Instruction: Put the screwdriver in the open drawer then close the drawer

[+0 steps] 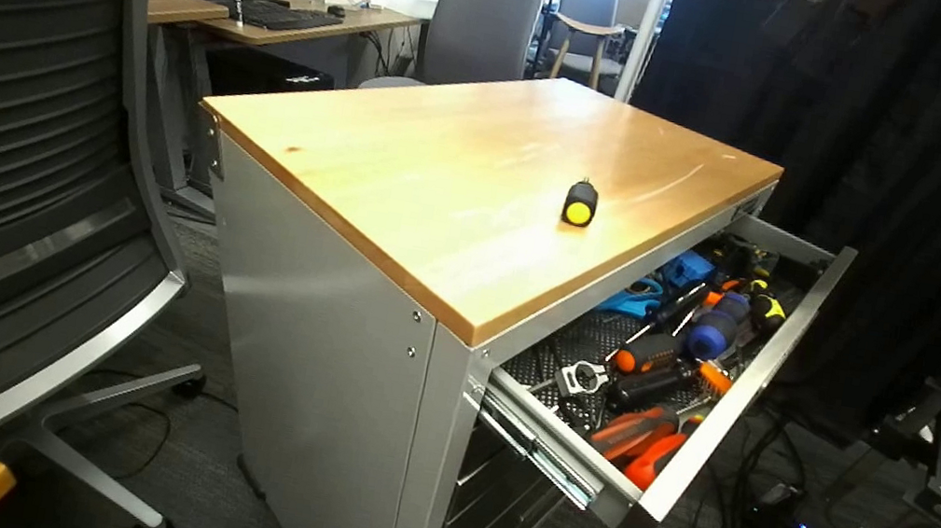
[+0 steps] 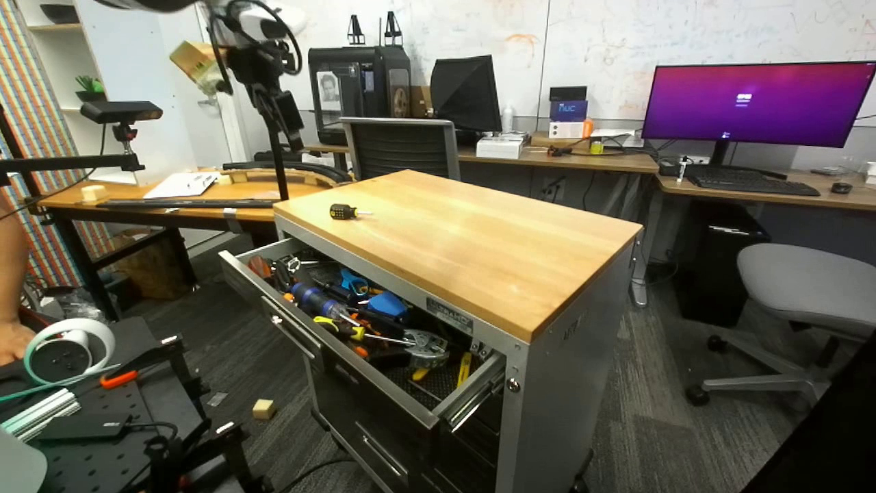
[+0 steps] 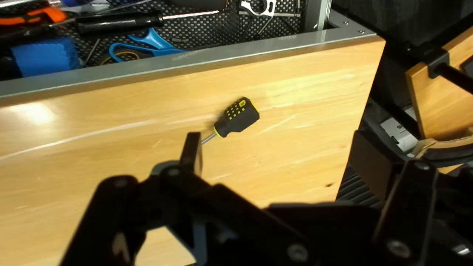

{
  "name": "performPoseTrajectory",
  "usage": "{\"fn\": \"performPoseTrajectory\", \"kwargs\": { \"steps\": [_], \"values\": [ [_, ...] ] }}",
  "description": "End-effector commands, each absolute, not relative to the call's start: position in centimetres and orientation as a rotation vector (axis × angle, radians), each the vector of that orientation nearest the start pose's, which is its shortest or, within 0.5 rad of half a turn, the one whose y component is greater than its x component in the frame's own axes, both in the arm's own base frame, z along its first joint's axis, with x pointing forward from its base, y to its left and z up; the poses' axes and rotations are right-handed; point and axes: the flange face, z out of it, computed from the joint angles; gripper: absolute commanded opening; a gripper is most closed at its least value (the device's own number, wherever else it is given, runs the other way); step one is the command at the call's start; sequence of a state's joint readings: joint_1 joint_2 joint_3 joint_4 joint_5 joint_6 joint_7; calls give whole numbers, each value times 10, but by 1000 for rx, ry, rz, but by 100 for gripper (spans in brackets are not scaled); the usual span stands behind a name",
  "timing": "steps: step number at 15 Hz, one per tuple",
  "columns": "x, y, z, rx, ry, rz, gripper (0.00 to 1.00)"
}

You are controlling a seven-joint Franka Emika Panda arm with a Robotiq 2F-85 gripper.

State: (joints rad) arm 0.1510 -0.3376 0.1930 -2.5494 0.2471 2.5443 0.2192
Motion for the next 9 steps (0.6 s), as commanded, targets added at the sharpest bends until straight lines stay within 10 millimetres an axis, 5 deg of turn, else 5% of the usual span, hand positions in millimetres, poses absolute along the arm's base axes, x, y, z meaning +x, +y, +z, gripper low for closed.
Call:
{"fn": "performPoseTrajectory", "kwargs": {
  "steps": [1, 5, 9],
  "values": [
    [480, 174, 375, -2874, 150, -393, 100],
    [527, 202, 332, -2857, 229, -368, 100],
    [557, 208, 303, -2900, 394, -389, 100]
  ]
}}
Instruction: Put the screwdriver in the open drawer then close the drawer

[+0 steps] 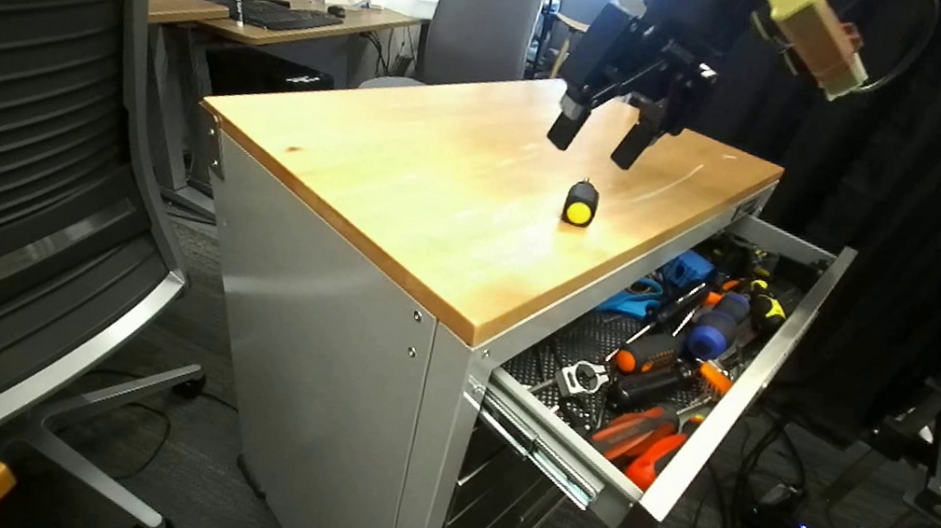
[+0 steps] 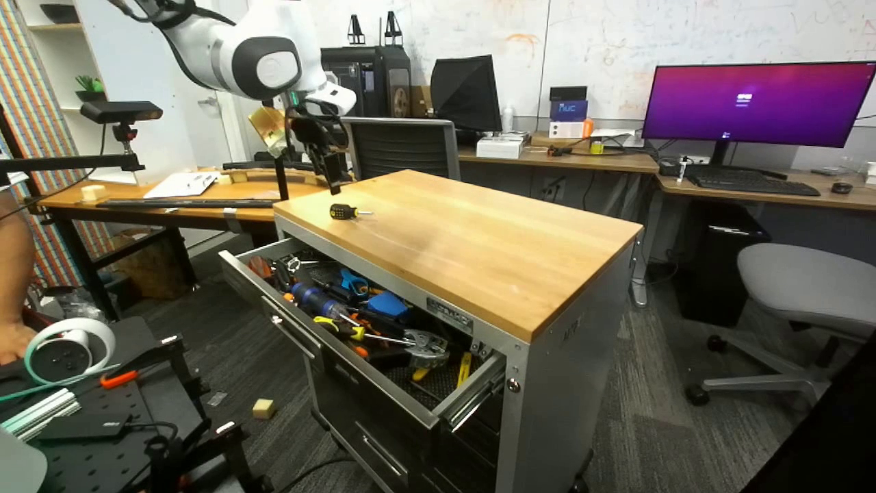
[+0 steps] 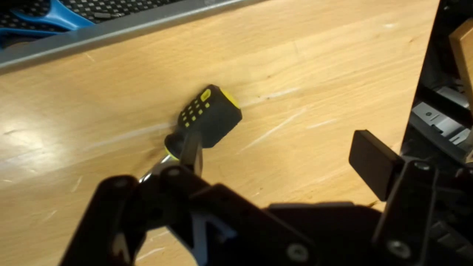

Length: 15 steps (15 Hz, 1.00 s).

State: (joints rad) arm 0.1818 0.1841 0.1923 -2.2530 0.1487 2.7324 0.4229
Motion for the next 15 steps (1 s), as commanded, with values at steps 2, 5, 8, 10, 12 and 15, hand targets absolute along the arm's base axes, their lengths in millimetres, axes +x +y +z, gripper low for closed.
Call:
{"fn": "performPoseTrajectory", "kwargs": {
  "steps": [2, 5, 8, 10, 12, 15],
  "values": [
    [564, 207, 296, -2915, 520, -392, 100],
    [564, 209, 288, -2936, 682, -391, 100],
    [559, 216, 278, -2940, 818, -329, 75],
    [555, 220, 274, -2936, 884, -281, 66],
    [552, 220, 272, -2933, 939, -264, 51],
    [552, 215, 273, -2914, 1013, -292, 27]
  ]
}}
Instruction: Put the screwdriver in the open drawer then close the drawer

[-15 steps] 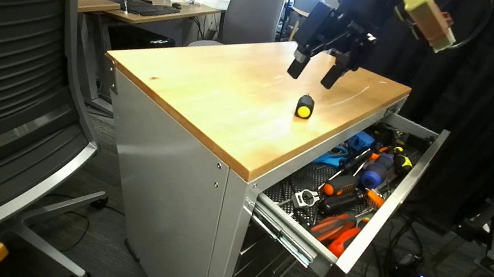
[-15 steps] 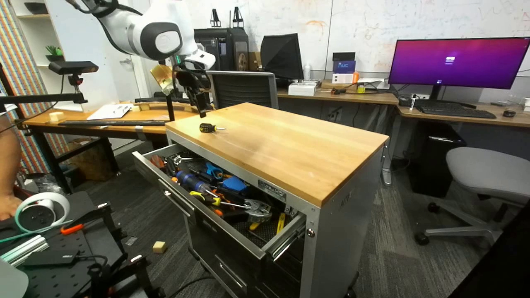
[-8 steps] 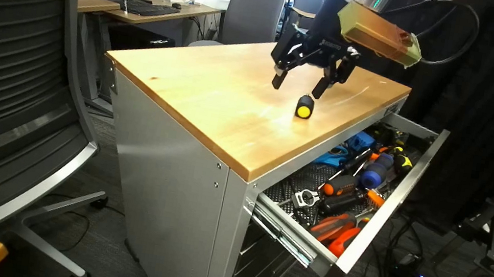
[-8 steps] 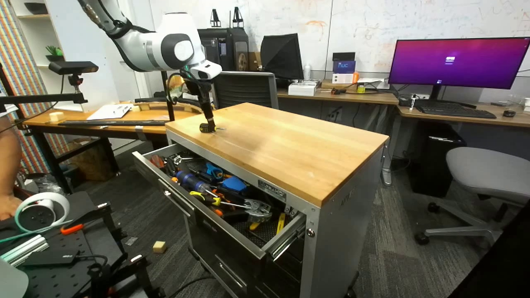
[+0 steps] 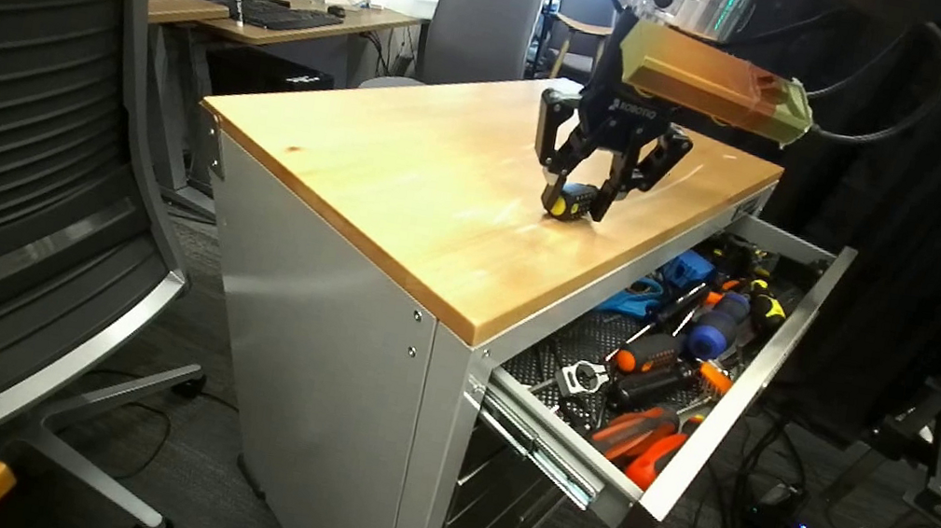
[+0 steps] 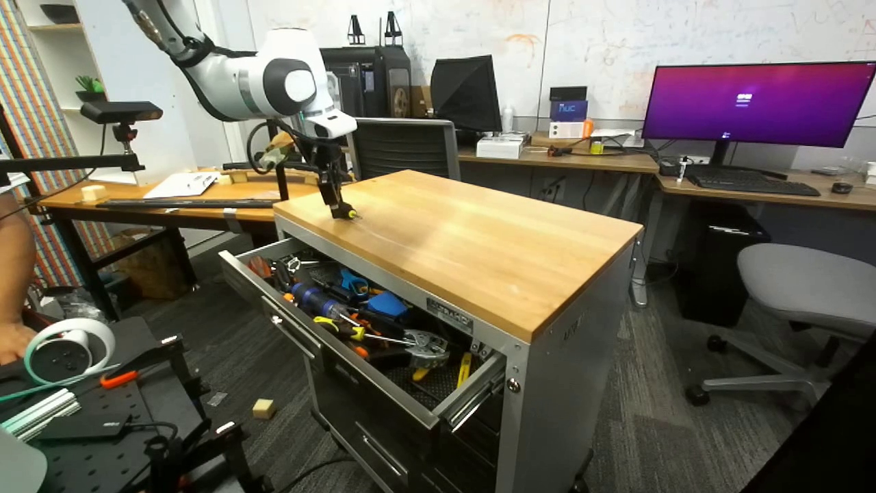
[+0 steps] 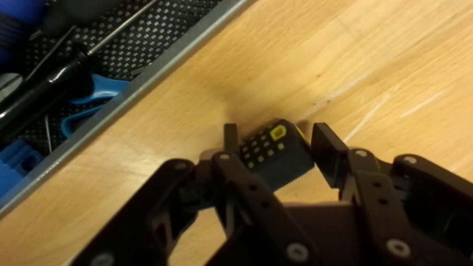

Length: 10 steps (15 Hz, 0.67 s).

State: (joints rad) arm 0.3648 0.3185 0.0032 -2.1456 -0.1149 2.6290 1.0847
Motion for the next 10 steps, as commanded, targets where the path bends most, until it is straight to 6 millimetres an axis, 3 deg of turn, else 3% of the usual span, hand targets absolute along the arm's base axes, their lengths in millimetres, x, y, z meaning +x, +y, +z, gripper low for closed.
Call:
{"fn": "performPoseTrajectory", "kwargs": {
  "steps": [1, 5, 10],
  "values": [
    [552, 214, 272, -2910, 1025, -291, 27],
    [549, 212, 271, -2926, 1037, -282, 27],
    [502, 226, 282, -3013, 727, -24, 27]
  ]
}}
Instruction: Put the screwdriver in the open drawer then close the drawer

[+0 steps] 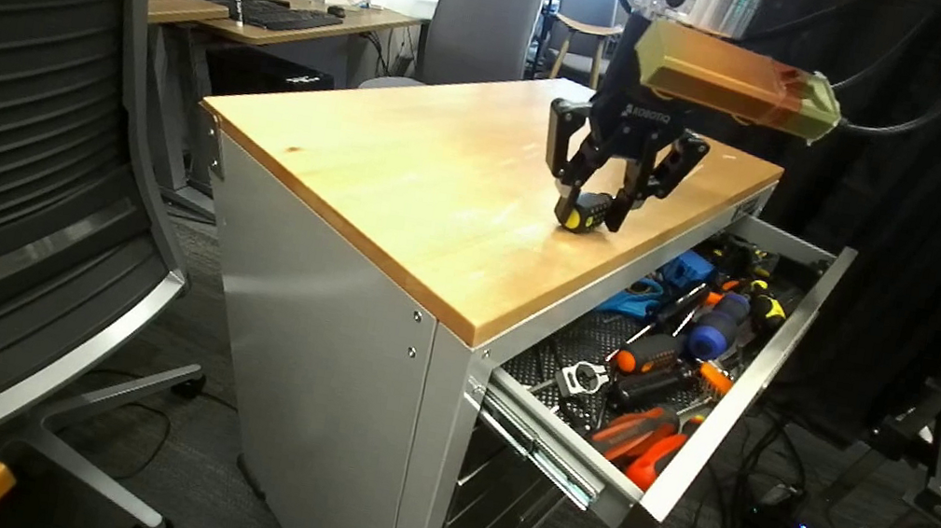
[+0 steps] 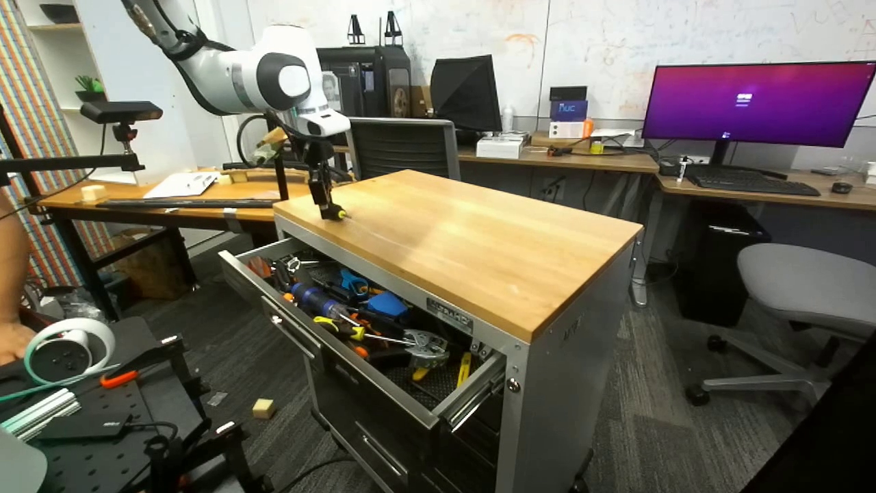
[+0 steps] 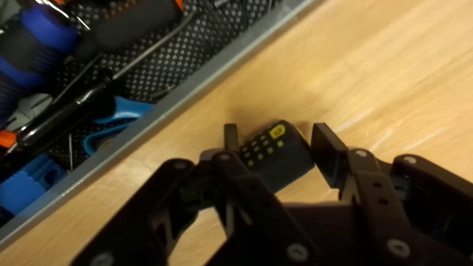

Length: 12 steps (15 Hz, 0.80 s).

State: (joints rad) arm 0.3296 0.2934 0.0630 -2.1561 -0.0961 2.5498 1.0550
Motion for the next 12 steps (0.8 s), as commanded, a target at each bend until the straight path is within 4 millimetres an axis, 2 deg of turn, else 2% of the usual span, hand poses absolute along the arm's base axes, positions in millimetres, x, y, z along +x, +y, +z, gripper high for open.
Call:
{"fn": "performPoseTrajectory", "kwargs": {
  "steps": [1, 5, 7, 9, 10, 11, 12],
  "values": [
    [492, 228, 285, -3024, 675, 16, 27],
    [460, 225, 281, -3083, 513, 93, 27],
    [453, 218, 277, -3101, 472, 84, 27],
    [455, 215, 275, -3098, 418, 19, 27],
    [457, 215, 274, -3096, 396, -21, 77],
    [458, 214, 273, -3096, 361, -32, 78],
    [458, 211, 274, -3088, 353, -44, 84]
  ]
}}
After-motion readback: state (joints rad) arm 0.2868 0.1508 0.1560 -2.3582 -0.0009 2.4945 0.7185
